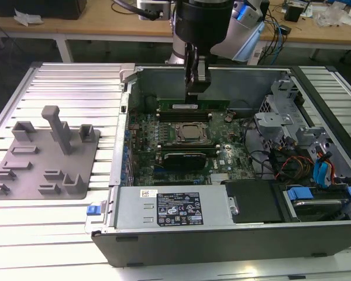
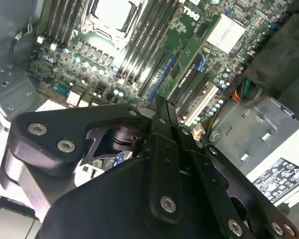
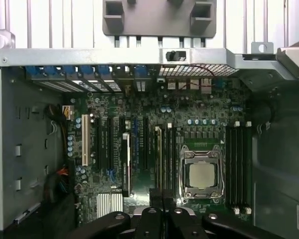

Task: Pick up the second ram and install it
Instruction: 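Pick up the second ram and move it above second insertion slot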

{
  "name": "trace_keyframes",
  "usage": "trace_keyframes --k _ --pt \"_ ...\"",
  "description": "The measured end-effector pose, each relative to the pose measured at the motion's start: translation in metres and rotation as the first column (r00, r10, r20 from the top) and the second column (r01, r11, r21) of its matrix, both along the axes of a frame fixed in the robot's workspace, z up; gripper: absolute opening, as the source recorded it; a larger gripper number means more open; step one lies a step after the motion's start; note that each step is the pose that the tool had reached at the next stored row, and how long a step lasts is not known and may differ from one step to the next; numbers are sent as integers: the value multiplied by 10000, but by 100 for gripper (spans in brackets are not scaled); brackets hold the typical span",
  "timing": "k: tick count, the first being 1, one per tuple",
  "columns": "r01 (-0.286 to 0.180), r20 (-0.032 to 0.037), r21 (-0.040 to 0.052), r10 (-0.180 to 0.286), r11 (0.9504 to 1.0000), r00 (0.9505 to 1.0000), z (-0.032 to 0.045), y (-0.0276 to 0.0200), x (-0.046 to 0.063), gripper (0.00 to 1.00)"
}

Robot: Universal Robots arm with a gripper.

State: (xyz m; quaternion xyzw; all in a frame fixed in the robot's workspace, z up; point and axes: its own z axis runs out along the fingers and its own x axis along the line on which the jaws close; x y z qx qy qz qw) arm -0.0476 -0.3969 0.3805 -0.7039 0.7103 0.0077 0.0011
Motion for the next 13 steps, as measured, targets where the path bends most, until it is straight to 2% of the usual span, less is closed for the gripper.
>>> trace_keyframes --k 3,9,13 --pt "0 -4 -1 0 10000 10000 -51 57 5 9" --pt "-2 -3 -1 2 10000 10000 -158 115 5 9" --pt "-3 -3 0 3 10000 10000 -248 198 5 9"
